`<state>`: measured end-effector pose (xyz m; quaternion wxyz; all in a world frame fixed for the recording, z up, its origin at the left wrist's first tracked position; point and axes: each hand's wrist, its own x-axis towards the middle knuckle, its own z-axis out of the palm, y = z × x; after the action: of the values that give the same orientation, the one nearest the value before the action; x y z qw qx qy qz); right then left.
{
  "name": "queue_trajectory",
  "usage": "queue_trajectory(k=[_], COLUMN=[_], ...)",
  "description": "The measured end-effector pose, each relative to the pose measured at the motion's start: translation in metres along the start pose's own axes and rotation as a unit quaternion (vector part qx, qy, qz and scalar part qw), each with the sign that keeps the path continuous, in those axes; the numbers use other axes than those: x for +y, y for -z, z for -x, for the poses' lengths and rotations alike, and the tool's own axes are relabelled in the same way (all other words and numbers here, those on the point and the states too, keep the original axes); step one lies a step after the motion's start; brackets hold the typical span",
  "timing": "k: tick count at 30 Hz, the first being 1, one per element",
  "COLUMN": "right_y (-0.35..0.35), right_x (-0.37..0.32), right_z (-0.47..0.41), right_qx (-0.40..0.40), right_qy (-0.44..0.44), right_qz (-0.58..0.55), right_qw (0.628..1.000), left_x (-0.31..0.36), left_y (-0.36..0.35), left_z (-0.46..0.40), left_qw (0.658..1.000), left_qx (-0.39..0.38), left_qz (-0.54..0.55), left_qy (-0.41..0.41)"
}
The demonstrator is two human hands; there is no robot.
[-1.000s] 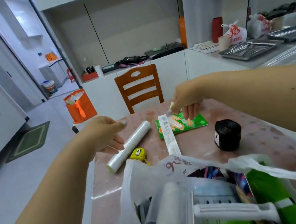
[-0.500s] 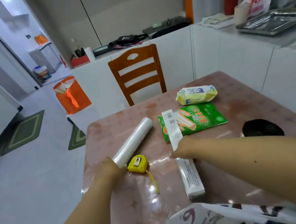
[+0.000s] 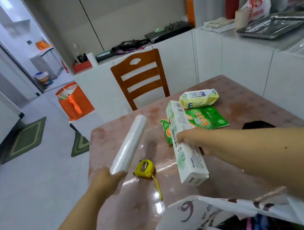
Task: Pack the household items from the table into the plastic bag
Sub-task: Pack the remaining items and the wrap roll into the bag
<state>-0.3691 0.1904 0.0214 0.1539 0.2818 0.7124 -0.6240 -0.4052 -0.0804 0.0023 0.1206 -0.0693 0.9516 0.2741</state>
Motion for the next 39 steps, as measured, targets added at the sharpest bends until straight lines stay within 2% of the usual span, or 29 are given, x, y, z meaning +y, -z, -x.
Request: queue_trajectory(k=[2,4,6,8,10,13,15,18,20,24,27,30,32,35,39], right_y=[0.0,-0.005,-0.011,-0.012,-0.003,0.012,0.016,0.02,0.024,0.039,0.053,0.056,0.05,0.036,0.027], right_x=[-0.012,-0.022,-0.03,-0.036,-0.04,-0.042,-0.04,-0.037,-0.036,-0.036,-0.029,-0.011,0.005,0.026,0.041], right_z=[0.016,0.036,0.058,0.078,0.092,0.111,0.125,0.137,0.136,0.118,0.091,0.054,0.027,-0.006,-0.034], right_qx=[-0.02,-0.041,-0.065,-0.071,-0.083,-0.147,-0.15,-0.128,-0.094,-0.023,0.003,-0.038,-0.081,-0.123,-0.13], right_qy=[0.018,0.06,0.095,0.107,0.105,0.101,0.098,0.092,0.091,0.077,0.036,-0.018,-0.051,-0.079,-0.087], right_qz=[-0.056,-0.114,-0.144,-0.167,-0.211,-0.304,-0.324,-0.299,-0.232,-0.098,0.028,0.148,0.154,0.152,0.251], right_qw=[0.998,0.991,0.983,0.977,0.968,0.936,0.929,0.941,0.964,0.992,0.999,0.988,0.983,0.978,0.955], left_x=[0.027,0.059,0.089,0.107,0.116,0.124,0.129,0.131,0.129,0.123,0.111,0.101,0.096,0.087,0.081], left_y=[0.008,0.013,0.018,0.025,0.034,0.044,0.046,0.044,0.041,0.03,0.014,-0.013,-0.035,-0.065,-0.096], left_z=[0.025,0.056,0.088,0.113,0.132,0.157,0.172,0.178,0.17,0.142,0.109,0.077,0.064,0.046,0.036], left_qw=[0.98,0.927,0.879,0.857,0.855,0.847,0.842,0.851,0.867,0.912,0.951,0.981,0.988,0.995,0.99], left_qx=[-0.047,-0.102,-0.164,-0.197,-0.21,-0.233,-0.24,-0.246,-0.222,-0.152,-0.105,-0.095,-0.094,-0.083,-0.1], left_qz=[0.193,0.36,0.448,0.476,0.472,0.473,0.477,0.46,0.443,0.378,0.291,0.171,0.121,0.055,-0.098], left_qy=[0.015,0.017,0.004,-0.013,-0.035,-0.065,-0.068,-0.062,-0.054,-0.039,-0.02,-0.006,0.002,0.002,-0.022])
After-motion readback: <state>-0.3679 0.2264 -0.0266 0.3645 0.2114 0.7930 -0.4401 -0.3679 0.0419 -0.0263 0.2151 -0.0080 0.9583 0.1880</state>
